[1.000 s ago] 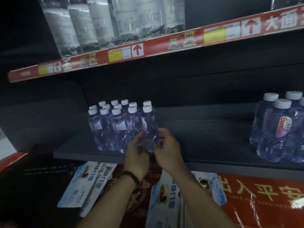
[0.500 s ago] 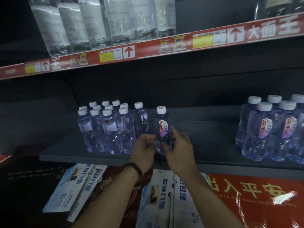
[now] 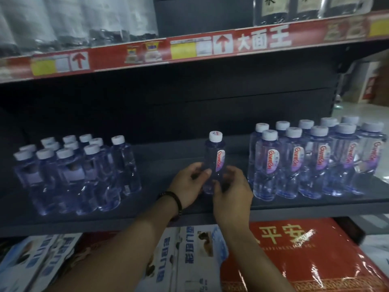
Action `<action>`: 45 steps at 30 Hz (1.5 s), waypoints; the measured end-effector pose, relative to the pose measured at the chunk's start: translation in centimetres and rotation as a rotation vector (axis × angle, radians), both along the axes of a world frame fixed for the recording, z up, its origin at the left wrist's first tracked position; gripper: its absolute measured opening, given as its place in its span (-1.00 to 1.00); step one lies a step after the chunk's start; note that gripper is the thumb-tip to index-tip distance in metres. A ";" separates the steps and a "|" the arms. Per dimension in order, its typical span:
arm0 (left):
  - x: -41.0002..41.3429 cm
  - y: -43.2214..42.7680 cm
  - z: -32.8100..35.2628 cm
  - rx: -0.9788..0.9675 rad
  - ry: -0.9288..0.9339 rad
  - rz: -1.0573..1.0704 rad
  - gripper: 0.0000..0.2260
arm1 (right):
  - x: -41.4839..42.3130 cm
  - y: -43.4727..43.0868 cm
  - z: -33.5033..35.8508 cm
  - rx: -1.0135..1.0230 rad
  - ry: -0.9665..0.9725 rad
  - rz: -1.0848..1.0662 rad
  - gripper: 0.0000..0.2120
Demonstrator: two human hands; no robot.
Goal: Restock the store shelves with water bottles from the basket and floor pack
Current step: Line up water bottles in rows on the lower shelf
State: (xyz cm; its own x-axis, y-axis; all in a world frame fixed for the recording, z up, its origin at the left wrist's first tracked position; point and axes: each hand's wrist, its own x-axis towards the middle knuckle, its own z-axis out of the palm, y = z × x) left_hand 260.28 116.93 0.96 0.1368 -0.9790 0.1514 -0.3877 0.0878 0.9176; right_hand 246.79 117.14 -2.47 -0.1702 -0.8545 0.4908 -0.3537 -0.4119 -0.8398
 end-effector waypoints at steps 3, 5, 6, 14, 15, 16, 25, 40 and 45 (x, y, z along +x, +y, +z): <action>-1.3 -1.8 0.2 0.044 0.038 -0.087 -0.80 | -1.4 -0.7 0.2 -0.028 0.073 -0.047 -0.68; -1.9 -2.9 0.1 0.049 0.070 -0.125 -0.80 | -1.9 -1.0 0.2 -0.021 0.101 -0.073 -0.64; -2.2 -3.3 0.1 0.046 0.073 -0.138 -0.79 | -1.9 -1.1 0.2 -0.010 0.125 -0.080 -0.61; -3.0 -5.8 -0.2 0.012 0.041 -0.202 -0.73 | -1.1 0.5 1.4 0.159 0.325 0.005 -0.31; -3.1 -6.0 -0.2 0.020 0.046 -0.208 -0.72 | -1.3 0.6 1.5 0.182 0.372 0.012 -0.30; -3.2 -6.1 -0.1 0.032 0.049 -0.213 -0.71 | -1.6 0.7 1.6 0.198 0.416 0.019 -0.27; -4.6 -5.9 0.7 0.089 0.099 -0.205 -0.72 | -2.7 1.3 1.6 0.247 0.513 0.133 -0.21; 3.1 9.2 3.8 -0.136 0.072 0.393 -0.75 | 3.7 4.3 3.0 0.059 0.342 0.333 -0.67; 9.6 14.2 2.5 -0.260 -0.065 0.666 -0.76 | 9.7 6.9 2.8 0.072 0.256 0.561 -0.72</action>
State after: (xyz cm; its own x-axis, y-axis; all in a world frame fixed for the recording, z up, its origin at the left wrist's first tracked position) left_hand 269.91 131.17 3.42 0.6754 -0.6220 0.3961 -0.4878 0.0260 0.8726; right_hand 256.45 124.07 0.37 0.4300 -0.8120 0.3945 -0.2940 -0.5391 -0.7893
